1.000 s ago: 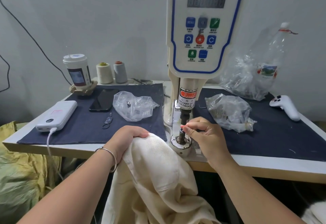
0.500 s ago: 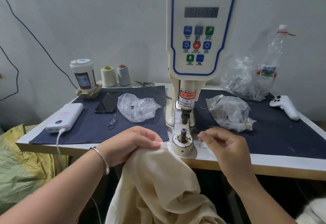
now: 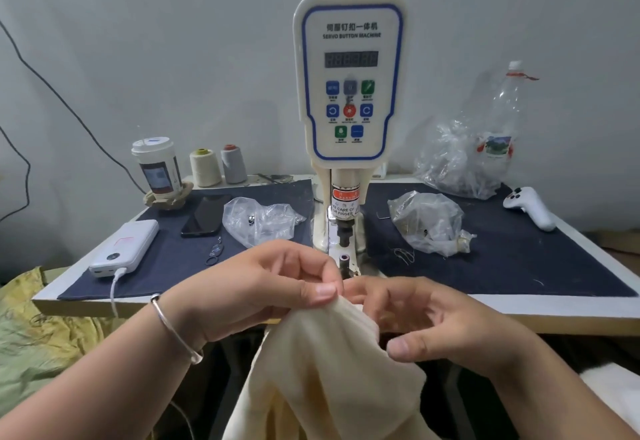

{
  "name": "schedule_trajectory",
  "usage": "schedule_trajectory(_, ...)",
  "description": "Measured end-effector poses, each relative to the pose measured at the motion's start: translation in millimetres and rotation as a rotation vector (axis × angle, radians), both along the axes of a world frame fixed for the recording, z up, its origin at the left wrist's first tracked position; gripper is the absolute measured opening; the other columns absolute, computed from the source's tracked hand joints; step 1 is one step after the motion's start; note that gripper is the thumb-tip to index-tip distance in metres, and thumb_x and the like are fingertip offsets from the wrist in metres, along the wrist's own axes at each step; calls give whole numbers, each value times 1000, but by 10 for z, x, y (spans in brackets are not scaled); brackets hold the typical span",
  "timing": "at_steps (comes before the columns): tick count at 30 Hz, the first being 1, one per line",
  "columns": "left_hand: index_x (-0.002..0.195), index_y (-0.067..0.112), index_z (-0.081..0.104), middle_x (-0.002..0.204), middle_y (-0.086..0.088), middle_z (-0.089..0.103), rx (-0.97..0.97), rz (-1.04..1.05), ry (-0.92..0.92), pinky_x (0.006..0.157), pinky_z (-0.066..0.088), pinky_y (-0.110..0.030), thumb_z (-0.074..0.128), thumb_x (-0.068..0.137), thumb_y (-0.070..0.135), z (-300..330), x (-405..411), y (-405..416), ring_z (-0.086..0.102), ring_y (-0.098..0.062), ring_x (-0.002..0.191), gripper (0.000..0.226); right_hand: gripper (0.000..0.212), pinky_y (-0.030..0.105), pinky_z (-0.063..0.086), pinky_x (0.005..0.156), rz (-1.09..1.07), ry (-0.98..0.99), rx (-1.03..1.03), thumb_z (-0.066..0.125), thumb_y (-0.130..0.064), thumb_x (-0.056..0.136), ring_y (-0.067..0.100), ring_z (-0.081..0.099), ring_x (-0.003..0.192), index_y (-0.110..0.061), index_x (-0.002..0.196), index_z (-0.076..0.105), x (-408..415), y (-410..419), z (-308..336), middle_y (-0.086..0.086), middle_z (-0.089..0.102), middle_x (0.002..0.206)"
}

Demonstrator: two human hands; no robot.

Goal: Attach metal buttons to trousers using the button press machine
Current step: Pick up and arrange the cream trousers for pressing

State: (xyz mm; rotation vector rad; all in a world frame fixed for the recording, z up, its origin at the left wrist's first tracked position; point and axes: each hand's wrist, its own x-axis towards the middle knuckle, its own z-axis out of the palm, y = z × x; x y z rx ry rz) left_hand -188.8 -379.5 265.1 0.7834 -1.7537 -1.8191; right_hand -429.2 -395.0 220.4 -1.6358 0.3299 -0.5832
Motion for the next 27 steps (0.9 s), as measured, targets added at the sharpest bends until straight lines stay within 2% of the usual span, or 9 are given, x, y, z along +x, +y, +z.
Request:
schedule_trajectory(2, 90, 10, 66, 79, -4, 63, -17, 29, 43, 61, 45, -19, 75, 85, 26, 0, -31, -3, 57, -12, 67, 19, 23, 48, 36, 108, -5, -81, 47, 69, -8, 78, 33, 44, 134, -6, 100, 65, 17, 49, 18, 12, 47, 144)
schedule_trajectory(6, 89, 14, 66, 76, -2, 58, -133, 63, 7, 62, 41, -16, 65, 90, 22, 65, -103, 5, 52, -9, 67, 8, 5, 43, 38, 106, -276, -207, -85, 71, -11, 76, 30, 51, 126, -9, 78, 66, -1, 114, 99, 6, 59, 127)
schedule_trajectory(9, 75, 21, 67, 68, 5, 60, -235, -13, -183, 56, 39, -11, 70, 89, 28, 196, -61, 4, 52, -4, 60, 16, 15, 44, 42, 86, -295, -248, -134, 74, -20, 80, 34, 55, 92, -8, 77, 65, -128, 172, 222, 11, 60, 89)
schedule_trajectory(11, 70, 18, 63, 63, -2, 55, -275, -88, -253, 52, 38, -18, 70, 87, 30, 236, -11, -7, 49, -11, 56, 22, 21, 36, 40, 68, -293, -139, -131, 73, -34, 82, 25, 49, 71, -15, 80, 65, -219, 195, 283, 7, 56, 76)
schedule_trajectory(13, 70, 11, 57, 68, -19, 47, -306, -110, -215, 56, 39, -33, 71, 86, 32, 172, 27, -12, 45, -25, 62, 30, 16, 20, 36, 54, -332, -10, -207, 66, -38, 84, 14, 42, 59, -23, 80, 63, -283, 176, 311, 3, 53, 68)
schedule_trajectory(15, 74, 8, 58, 73, -17, 52, -233, -75, -75, 63, 44, -27, 76, 83, 34, 1, 39, 0, 51, -23, 68, 32, 14, 15, 32, 49, -361, 45, -228, 61, -37, 84, 13, 38, 56, -23, 81, 59, -325, 141, 310, 2, 52, 66)
schedule_trajectory(17, 75, 13, 60, 72, -5, 59, -87, -50, 99, 62, 46, -19, 78, 82, 31, -212, 30, 2, 57, -15, 64, 27, 15, 15, 34, 51, -351, 85, -210, 61, -33, 85, 11, 42, 59, -19, 79, 57, -337, 92, 281, 1, 52, 66)
schedule_trajectory(23, 71, 15, 59, 68, -2, 58, 35, 238, 177, 53, 44, -18, 74, 83, 33, -612, -38, -77, 54, -10, 57, 25, 11, 17, 36, 48, -364, 53, 249, 71, -18, 77, 12, 48, 54, -10, 74, 64, -253, -166, -55, 5, 55, 65)
schedule_trajectory(27, 73, 14, 64, 73, -8, 60, 116, 449, 196, 53, 47, -21, 71, 82, 32, -721, -123, -235, 58, -15, 60, 21, 9, 21, 41, 51, -442, -42, 402, 69, -13, 81, 15, 51, 55, -7, 76, 65, -127, -385, -205, 9, 56, 66)
